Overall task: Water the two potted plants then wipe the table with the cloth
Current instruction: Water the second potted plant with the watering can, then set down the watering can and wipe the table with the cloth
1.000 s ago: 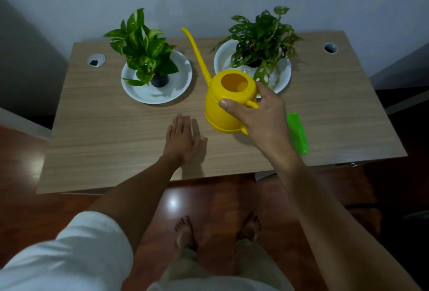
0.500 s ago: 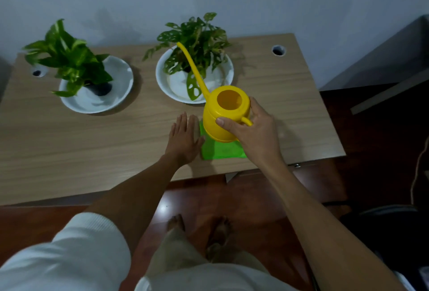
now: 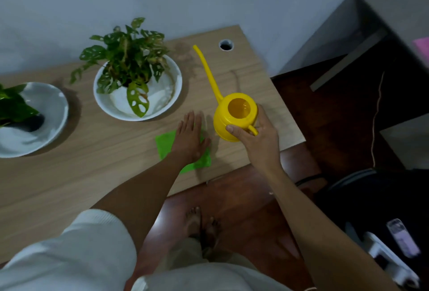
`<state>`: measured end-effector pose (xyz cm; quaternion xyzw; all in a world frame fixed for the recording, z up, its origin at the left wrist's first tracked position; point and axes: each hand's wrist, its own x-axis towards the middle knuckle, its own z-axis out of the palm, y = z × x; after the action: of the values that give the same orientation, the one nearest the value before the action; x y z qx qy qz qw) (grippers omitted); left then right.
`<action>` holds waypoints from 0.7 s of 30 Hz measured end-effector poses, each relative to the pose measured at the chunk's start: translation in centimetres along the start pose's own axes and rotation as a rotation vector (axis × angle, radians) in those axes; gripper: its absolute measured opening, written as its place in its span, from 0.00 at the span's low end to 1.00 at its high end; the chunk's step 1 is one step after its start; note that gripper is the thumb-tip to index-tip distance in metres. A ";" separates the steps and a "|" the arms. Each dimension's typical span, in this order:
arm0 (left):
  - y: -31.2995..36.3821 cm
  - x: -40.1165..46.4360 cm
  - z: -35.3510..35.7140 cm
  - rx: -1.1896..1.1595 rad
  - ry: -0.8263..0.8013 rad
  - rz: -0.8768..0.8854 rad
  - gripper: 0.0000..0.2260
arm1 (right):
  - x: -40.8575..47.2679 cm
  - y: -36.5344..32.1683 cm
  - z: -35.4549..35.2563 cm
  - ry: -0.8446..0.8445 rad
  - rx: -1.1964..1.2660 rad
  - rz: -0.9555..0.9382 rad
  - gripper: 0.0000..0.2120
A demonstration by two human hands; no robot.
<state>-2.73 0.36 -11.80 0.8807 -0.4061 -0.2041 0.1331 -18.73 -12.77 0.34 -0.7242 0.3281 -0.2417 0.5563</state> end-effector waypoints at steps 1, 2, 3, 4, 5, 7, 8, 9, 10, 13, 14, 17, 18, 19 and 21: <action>0.3 0.6 0.3 -0.005 -0.007 0.019 0.40 | 0.5 0.6 -0.3 0.020 -0.003 0.012 0.28; 0.5 1.2 0.6 -0.015 -0.012 0.038 0.42 | 0.9 1.1 -0.5 0.042 -0.008 0.026 0.28; 0.5 1.4 1.0 -0.021 -0.009 0.060 0.44 | 1.1 1.6 -0.6 0.061 -0.015 0.035 0.29; 0.6 1.9 1.4 -0.028 -0.014 0.084 0.45 | 1.5 2.2 -0.7 0.079 -0.024 0.048 0.30; 0.8 2.4 1.9 -0.035 -0.017 0.103 0.46 | 1.9 2.9 -0.8 0.096 -0.032 0.067 0.31; 1.3 3.0 2.3 -0.031 -0.028 0.122 0.47 | 2.5 3.9 -1.0 0.115 -0.047 0.092 0.32; 1.7 3.4 2.4 -0.020 -0.038 0.129 0.48 | 2.9 4.4 -1.1 0.121 -0.054 0.103 0.32; 1.9 3.8 2.6 -0.006 -0.042 0.137 0.49 | 3.3 5.0 -1.2 0.123 -0.056 0.112 0.32; 2.1 4.2 2.8 0.012 -0.039 0.142 0.50 | 3.6 5.4 -1.3 0.125 -0.058 0.119 0.32; 2.3 5.4 3.5 0.078 -0.051 0.126 0.52 | 4.7 7.1 -1.6 0.137 -0.065 0.144 0.31; 2.3 5.6 3.6 0.096 -0.062 0.115 0.53 | 5.0 7.4 -1.7 0.137 -0.074 0.148 0.31; 2.3 6.1 4.1 0.102 -0.102 0.105 0.55 | 5.6 8.7 -1.9 0.126 -0.094 0.161 0.32; 2.2 6.2 4.2 0.089 -0.106 0.104 0.55 | 5.6 9.1 -1.9 0.123 -0.088 0.162 0.32; 2.1 6.1 4.3 0.080 -0.104 0.105 0.55 | 5.7 9.4 -1.9 0.123 -0.082 0.163 0.32; 1.9 6.0 4.5 0.079 -0.097 0.108 0.54 | 5.8 9.9 -1.9 0.130 -0.083 0.165 0.31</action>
<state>-2.61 -5.78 -16.50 0.8512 -0.4667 -0.2229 0.0894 -18.27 -19.93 -8.78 -0.6999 0.4316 -0.2277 0.5216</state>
